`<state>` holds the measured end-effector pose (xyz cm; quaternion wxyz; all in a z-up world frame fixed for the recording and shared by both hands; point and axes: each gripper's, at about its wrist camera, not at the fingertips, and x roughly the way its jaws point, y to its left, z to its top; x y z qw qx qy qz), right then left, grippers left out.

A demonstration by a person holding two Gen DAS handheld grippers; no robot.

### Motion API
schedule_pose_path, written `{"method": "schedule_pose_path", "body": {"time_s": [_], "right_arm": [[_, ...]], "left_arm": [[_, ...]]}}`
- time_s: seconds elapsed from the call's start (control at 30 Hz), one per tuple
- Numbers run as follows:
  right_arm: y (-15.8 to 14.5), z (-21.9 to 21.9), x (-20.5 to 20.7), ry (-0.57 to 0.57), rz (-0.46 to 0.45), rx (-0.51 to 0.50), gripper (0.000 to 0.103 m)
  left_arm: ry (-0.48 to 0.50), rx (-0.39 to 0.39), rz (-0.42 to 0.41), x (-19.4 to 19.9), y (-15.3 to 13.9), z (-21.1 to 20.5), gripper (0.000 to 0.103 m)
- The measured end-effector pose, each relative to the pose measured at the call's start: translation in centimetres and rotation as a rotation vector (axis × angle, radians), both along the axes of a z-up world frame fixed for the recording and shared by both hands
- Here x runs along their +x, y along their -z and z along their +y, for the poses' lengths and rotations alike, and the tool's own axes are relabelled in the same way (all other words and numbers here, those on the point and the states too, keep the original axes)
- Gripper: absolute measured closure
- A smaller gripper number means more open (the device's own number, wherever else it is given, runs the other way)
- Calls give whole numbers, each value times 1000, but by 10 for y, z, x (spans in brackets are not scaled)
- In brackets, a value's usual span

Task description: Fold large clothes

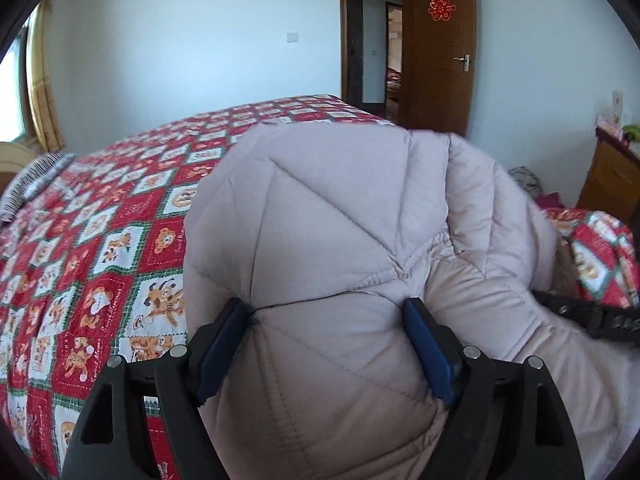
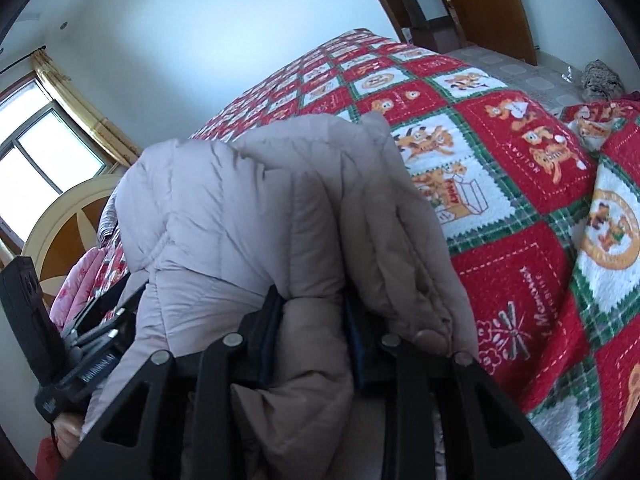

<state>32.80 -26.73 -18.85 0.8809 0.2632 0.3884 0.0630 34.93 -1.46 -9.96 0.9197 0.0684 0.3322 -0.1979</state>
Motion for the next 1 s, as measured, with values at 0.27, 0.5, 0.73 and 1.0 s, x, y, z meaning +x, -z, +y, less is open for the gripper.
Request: {"method": "schedule_pose_path", "body": {"time_s": [0.27, 0.5, 0.73, 1.0], "right_arm": [[-76, 4, -17, 50, -184, -189, 74], [-105, 49, 51, -184, -186, -337, 74], [-34, 50, 73, -153, -84, -293, 76], [-17, 30, 75, -89, -52, -251, 81]], "left_arm": [[-85, 12, -72, 20, -47, 16, 22], [-176, -14, -17, 59, -33, 15, 22], [-130, 69, 14, 71, -2, -19, 21], [-93, 114, 24, 78, 17, -44, 21]]}}
